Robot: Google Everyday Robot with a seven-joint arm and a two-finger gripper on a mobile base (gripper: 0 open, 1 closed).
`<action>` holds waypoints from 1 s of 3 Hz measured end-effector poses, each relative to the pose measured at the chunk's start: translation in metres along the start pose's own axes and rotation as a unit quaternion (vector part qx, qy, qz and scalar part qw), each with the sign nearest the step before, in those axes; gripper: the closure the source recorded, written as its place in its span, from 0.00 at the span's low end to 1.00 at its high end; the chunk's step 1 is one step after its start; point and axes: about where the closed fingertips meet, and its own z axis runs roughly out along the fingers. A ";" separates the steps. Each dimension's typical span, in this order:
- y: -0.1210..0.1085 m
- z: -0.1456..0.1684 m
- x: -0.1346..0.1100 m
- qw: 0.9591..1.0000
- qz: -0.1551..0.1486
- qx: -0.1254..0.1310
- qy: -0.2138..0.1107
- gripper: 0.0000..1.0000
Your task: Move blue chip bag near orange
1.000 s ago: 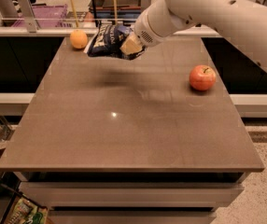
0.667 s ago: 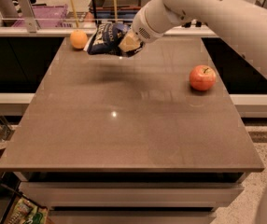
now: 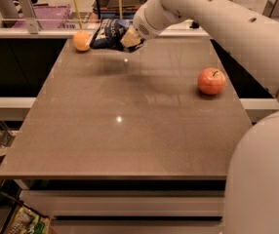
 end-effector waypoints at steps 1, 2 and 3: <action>-0.009 0.020 -0.001 1.000 0.010 0.006 -0.001 1.00; -0.016 0.044 0.008 1.000 0.026 0.008 0.004 1.00; -0.018 0.066 0.019 0.999 0.036 0.005 0.020 1.00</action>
Offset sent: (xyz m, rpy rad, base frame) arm 0.0578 0.0071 -0.0472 0.0338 0.0375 -0.0873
